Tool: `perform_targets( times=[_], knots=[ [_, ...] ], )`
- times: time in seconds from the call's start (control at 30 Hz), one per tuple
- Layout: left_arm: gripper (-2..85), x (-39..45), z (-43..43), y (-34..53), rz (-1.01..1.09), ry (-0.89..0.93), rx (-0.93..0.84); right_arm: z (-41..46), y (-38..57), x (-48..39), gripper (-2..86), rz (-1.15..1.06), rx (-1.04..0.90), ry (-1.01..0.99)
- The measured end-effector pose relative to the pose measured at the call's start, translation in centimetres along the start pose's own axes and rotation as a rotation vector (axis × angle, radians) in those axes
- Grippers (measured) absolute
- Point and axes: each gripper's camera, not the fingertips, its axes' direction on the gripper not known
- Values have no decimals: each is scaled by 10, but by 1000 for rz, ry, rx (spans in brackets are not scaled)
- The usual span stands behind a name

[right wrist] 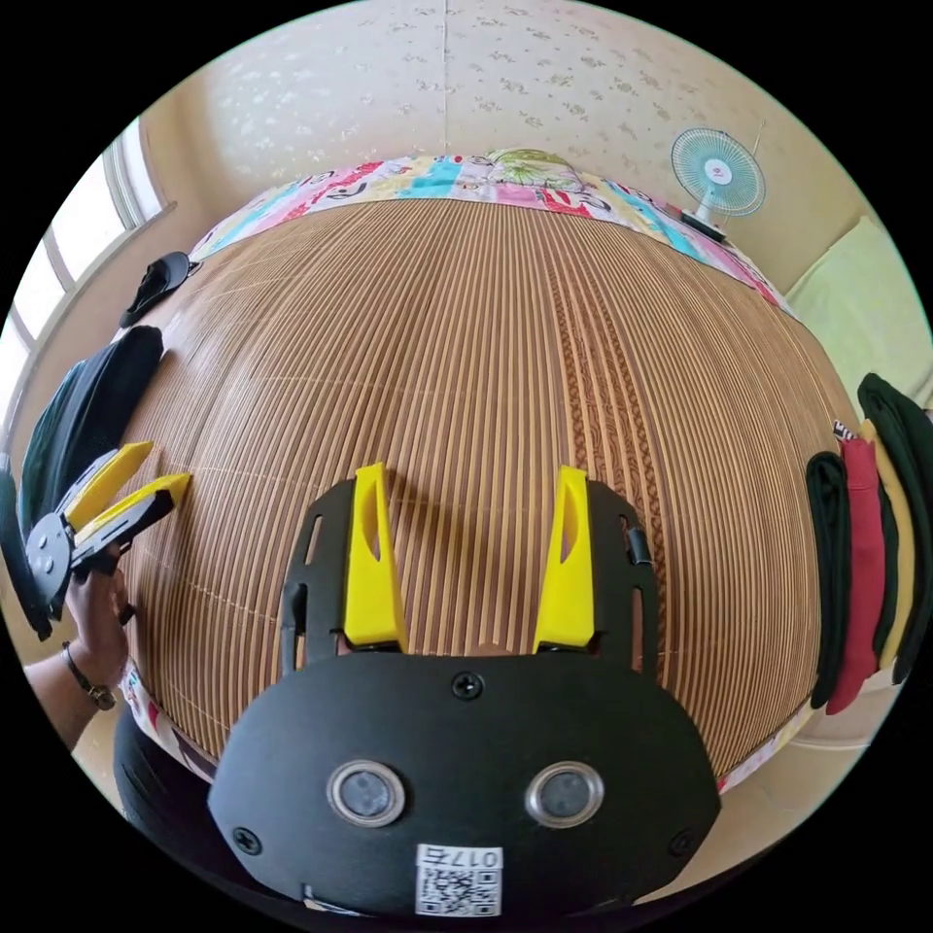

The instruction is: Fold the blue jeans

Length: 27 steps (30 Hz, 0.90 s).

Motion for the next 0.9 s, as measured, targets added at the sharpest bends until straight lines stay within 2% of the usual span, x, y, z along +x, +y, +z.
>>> perform_targets(
  times=[0.17, 0.27, 0.4, 0.6, 0.9],
  knots=[
    [130, 43, -8, 9, 105, -155, 51, -12, 17, -8, 227, -3, 5, 35],
    [117, 49, -8, 9, 106, -176, 55, -18, 25, -6, 226, 11, 7, 16],
    [146, 11, -1, 2, -60, -44, 9, -23, 36, -13, 222, -7, 23, 50],
    [159, -28, 16, -8, -155, 172, -47, -27, 44, -14, 212, -18, 37, 47],
    [142, -41, 19, -22, -147, 194, -38, -28, 47, -9, 176, -49, 54, -5]
  ],
)
